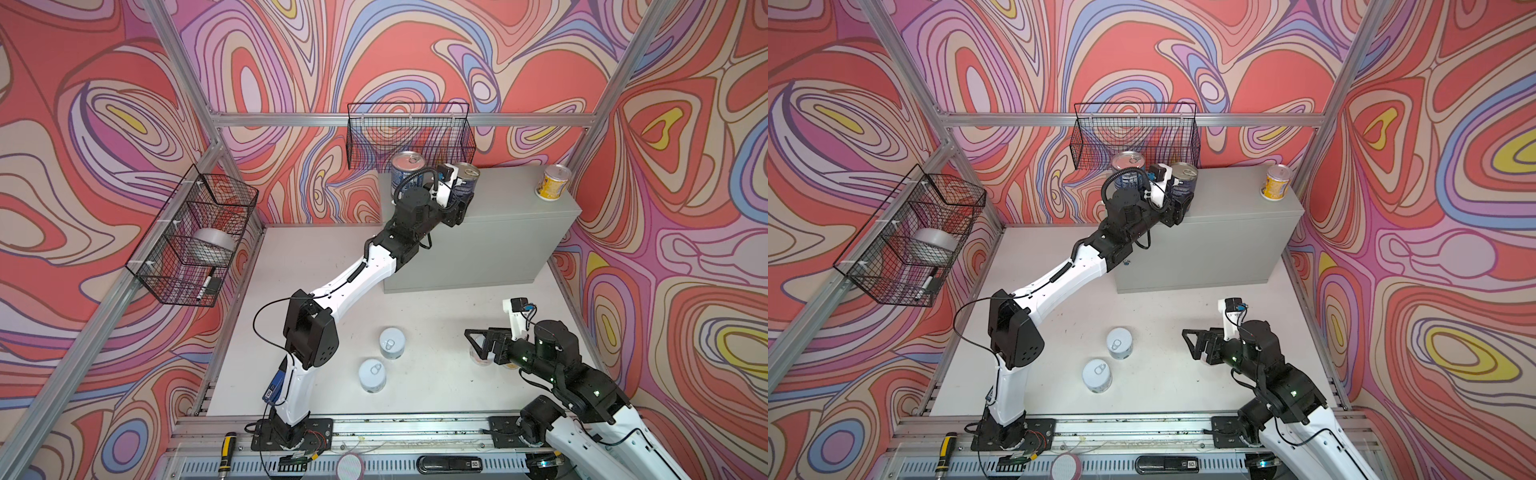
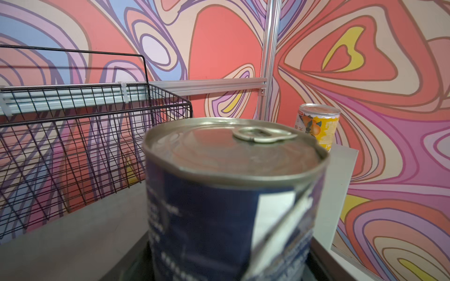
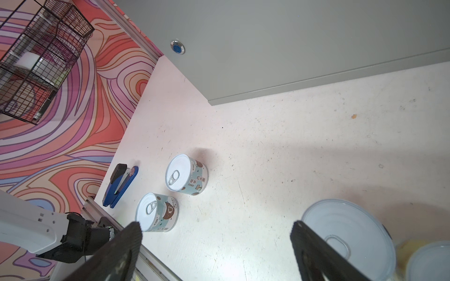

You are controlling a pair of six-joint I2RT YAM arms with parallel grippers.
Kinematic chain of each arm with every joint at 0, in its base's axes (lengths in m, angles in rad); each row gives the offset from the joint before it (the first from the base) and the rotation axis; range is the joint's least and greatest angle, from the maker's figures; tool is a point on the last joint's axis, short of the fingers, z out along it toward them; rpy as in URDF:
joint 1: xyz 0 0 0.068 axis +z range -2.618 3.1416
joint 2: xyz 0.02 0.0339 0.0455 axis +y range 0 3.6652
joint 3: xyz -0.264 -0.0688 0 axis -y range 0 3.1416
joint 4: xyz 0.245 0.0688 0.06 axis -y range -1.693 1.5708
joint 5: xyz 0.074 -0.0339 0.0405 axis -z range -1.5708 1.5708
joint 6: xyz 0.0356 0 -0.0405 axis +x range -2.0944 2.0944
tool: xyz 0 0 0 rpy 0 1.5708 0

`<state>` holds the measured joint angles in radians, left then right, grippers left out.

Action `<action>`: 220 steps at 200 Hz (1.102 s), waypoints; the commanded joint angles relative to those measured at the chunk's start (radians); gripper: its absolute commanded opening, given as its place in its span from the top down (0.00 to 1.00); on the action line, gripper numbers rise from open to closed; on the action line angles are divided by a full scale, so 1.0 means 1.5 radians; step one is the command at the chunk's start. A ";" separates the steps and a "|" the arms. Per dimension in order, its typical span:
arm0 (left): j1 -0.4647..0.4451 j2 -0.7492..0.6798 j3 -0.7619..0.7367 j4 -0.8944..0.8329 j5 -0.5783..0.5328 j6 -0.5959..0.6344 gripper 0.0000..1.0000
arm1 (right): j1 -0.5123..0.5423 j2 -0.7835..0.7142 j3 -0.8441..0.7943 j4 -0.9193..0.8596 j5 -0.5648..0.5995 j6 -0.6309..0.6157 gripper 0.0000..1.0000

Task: Place and organize the canned foods onto the counter
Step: 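Lower the navy can beside the dark blue can with the left gripper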

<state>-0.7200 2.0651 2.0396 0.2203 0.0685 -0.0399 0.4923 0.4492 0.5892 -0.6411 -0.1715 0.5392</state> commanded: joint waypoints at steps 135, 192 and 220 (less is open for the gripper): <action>-0.001 0.039 0.065 0.100 -0.055 0.025 0.60 | -0.002 0.032 -0.010 0.023 0.008 -0.014 0.01; 0.001 0.061 0.071 0.097 -0.058 0.007 0.60 | 0.000 0.038 -0.007 0.024 0.005 -0.015 0.02; 0.008 0.084 0.093 0.077 -0.051 -0.025 0.60 | -0.001 0.040 -0.006 0.025 0.005 -0.015 0.01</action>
<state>-0.7189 2.1632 2.1242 0.2874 -0.0082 -0.0368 0.4923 0.5064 0.5823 -0.6193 -0.1696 0.5289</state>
